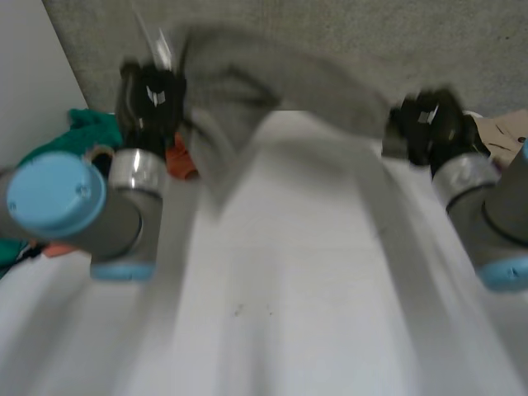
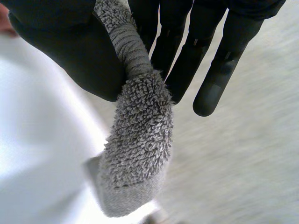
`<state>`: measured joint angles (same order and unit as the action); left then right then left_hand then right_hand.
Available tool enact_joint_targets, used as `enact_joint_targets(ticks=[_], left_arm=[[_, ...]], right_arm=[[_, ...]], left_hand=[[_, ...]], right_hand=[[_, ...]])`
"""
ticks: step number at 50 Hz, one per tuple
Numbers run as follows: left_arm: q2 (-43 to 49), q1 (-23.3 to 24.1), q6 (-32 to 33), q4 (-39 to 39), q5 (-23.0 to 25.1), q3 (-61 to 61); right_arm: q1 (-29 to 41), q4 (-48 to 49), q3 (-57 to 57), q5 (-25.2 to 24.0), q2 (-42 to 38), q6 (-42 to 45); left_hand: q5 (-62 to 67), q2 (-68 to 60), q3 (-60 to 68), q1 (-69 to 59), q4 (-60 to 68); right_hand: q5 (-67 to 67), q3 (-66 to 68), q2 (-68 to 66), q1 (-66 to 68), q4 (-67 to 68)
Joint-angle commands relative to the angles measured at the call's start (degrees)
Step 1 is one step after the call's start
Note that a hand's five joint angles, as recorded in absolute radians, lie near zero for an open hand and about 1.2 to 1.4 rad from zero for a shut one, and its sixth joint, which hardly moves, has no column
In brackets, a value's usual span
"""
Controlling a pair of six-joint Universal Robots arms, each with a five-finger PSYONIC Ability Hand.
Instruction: Fold the laundry.
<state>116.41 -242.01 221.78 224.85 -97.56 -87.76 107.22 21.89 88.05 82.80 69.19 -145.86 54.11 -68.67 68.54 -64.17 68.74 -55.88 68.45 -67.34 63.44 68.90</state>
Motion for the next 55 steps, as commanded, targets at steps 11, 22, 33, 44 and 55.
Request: enact_joint_targets(ticks=[11,22,33,44,55], left_arm=[[-11.9,-0.48,2.34,-26.74,0.18,-19.82],[-22.63,0.84,-3.28,-35.53,0.27,-16.31],[-14.03,-0.3,-4.07,-39.84,0.27,-2.34],[1.35,-5.4,-14.53,-45.72,2.37,11.55],[8.48,-8.74,-22.17,-58.83,7.12,14.63]], right_arm=[[-0.43,-24.08,9.86,-2.65,-3.19,9.89],[-0.6,-32.34,11.53,-3.44,5.25,11.39],[-2.71,-32.18,8.9,-4.32,8.95,10.77],[-2.54,-31.21,5.55,-4.93,8.69,10.16],[-2.98,-29.54,3.97,-4.84,4.91,10.16]], left_hand=[[15.89,-11.33,11.46,-15.83,11.26],[-19.83,24.39,-24.26,19.88,-24.46],[-49.86,54.42,-54.29,49.92,-54.49],[-47.0,51.56,-51.43,47.06,-51.63],[-44.48,49.04,-48.91,44.53,-49.11]], right_hand=[[-14.12,11.55,-12.66,16.56,11.1],[-7.35,4.78,-5.89,9.79,4.33],[55.88,-58.45,57.34,-53.44,-58.9],[55.88,-58.45,57.34,-53.44,-58.9],[55.88,-58.45,57.34,-53.44,-58.9]])
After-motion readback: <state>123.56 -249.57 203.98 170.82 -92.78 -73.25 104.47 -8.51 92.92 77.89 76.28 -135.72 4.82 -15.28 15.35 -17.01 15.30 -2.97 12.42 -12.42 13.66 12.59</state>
